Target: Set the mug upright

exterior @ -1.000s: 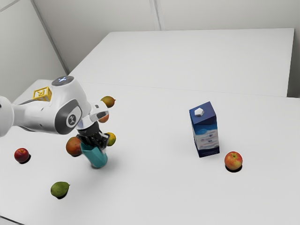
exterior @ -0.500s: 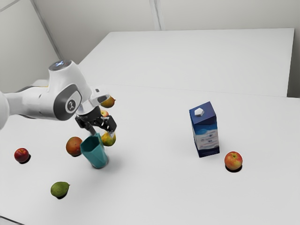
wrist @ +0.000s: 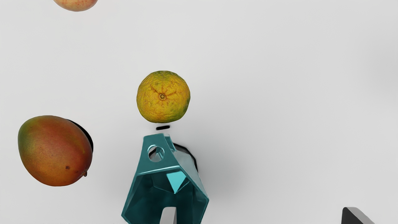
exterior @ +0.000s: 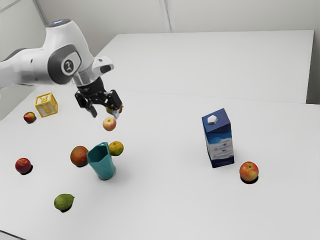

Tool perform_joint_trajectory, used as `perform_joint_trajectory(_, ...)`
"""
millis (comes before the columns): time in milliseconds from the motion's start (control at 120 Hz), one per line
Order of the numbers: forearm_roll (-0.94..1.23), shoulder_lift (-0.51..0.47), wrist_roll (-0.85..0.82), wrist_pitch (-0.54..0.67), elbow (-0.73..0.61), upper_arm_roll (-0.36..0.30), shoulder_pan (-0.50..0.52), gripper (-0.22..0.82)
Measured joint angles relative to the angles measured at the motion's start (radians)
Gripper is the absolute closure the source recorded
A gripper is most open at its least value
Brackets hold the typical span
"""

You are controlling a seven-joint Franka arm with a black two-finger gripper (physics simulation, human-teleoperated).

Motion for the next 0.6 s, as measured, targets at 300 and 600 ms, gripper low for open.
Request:
perform_joint_trajectory(300,-0.001,0.078,-0.004,-0.184,0.218,-0.001,-0.005,0.02)
perform_joint_trajectory(600,0.010,0.117,-0.007,-0.275,0.348,0.105,-0.155,0.02)
